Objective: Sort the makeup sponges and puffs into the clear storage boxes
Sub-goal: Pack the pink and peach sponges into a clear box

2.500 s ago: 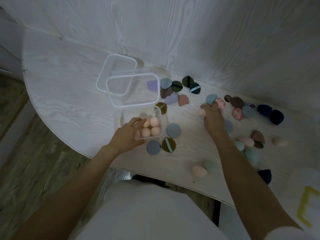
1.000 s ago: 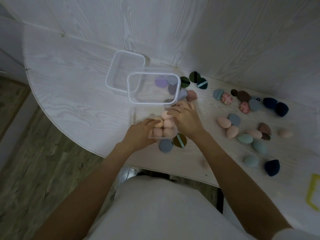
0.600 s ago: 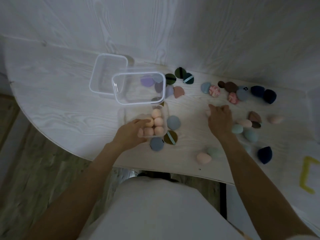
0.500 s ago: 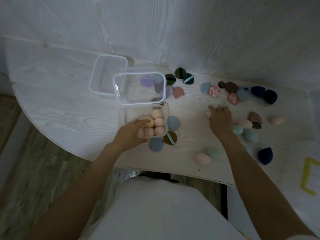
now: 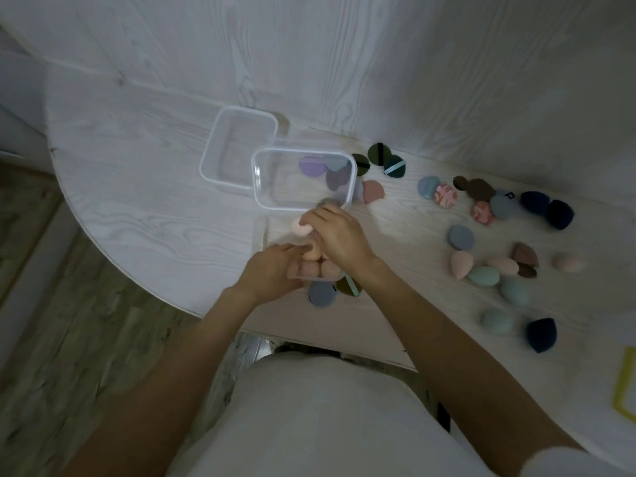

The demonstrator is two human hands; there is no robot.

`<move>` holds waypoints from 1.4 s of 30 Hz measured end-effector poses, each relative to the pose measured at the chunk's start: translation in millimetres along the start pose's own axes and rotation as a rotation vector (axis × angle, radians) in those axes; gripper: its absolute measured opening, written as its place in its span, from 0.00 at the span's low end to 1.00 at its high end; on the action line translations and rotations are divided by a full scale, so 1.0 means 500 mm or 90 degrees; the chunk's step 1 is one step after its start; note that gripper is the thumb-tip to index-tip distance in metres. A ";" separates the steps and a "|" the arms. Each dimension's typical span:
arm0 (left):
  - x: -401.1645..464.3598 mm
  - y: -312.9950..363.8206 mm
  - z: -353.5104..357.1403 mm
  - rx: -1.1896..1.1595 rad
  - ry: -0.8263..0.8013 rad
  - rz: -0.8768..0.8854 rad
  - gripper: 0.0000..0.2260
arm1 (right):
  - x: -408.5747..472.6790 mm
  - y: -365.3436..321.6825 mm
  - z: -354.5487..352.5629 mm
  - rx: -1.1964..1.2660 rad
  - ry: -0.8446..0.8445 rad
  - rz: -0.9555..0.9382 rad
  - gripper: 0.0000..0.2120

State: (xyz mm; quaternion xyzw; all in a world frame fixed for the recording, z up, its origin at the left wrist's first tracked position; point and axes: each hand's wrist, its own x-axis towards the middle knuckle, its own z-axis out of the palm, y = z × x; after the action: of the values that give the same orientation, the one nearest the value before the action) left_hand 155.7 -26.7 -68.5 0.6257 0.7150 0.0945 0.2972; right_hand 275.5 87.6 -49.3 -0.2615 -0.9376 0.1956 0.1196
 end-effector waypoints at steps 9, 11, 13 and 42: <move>0.003 -0.015 0.009 0.034 0.009 0.030 0.31 | 0.028 0.021 0.020 -0.303 -0.314 0.052 0.10; 0.005 -0.018 0.009 0.039 0.004 0.035 0.31 | 0.043 0.008 0.015 -0.339 -0.311 0.011 0.10; 0.006 -0.020 0.010 0.039 0.004 0.040 0.31 | 0.036 -0.009 0.011 -0.398 -0.314 -0.020 0.10; 0.003 0.014 0.040 0.048 0.093 0.095 0.29 | -0.446 0.042 -0.040 -0.003 0.114 0.547 0.18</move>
State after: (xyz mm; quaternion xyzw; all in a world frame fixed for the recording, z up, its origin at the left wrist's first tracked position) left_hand 172.5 -28.8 -81.6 0.6795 0.6893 0.1347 0.2124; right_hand 477.4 -9.4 -67.7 -0.6441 -0.7298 0.2023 0.1079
